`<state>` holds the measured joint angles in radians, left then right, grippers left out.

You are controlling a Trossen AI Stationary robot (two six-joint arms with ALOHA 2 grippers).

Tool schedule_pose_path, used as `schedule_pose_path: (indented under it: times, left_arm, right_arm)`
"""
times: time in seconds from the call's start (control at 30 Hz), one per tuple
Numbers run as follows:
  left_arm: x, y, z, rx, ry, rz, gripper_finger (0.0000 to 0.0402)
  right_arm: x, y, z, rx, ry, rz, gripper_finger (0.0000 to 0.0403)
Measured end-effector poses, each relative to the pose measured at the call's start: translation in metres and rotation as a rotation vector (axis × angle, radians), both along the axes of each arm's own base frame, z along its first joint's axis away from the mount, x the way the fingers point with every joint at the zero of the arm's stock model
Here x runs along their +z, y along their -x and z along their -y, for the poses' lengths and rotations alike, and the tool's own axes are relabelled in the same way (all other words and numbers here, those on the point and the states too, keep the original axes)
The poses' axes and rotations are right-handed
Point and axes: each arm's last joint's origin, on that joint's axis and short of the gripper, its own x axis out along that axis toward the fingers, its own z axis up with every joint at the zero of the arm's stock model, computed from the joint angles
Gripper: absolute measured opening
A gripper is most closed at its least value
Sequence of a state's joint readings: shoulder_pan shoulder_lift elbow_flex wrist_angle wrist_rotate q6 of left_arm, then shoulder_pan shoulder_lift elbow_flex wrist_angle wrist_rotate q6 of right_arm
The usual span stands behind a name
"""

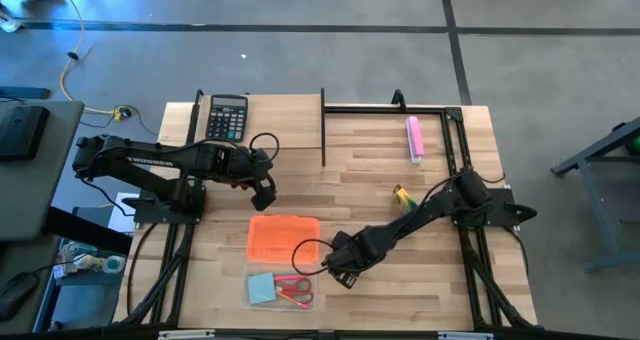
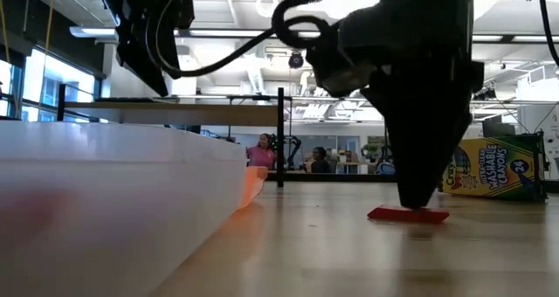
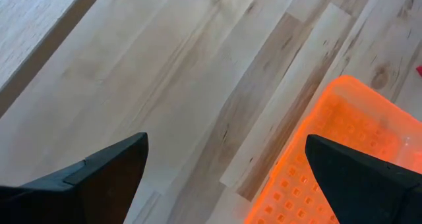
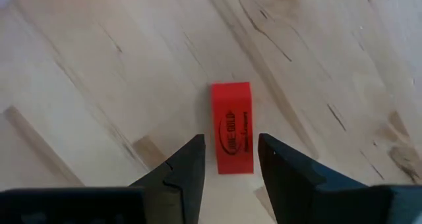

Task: Pack school essentials
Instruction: Put the red eraser in the orange supply box

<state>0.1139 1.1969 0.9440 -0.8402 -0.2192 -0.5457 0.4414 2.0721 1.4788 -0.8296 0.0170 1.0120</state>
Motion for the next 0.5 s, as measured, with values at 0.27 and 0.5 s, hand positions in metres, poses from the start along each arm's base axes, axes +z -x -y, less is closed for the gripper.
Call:
schedule_pose_path:
  times: [0.27,0.5]
  left_arm:
    - [0.0,0.0,0.0,-0.001,0.0,0.0,0.0399]
    - [0.0,0.0,0.0,0.0,0.0,-0.001,0.0399]
  right_arm:
    - [-0.011,-0.002,-0.001,0.018,0.015,-0.025,0.0131]
    - [-0.022,-0.002,-0.003,0.004,0.026,-0.052,0.0128]
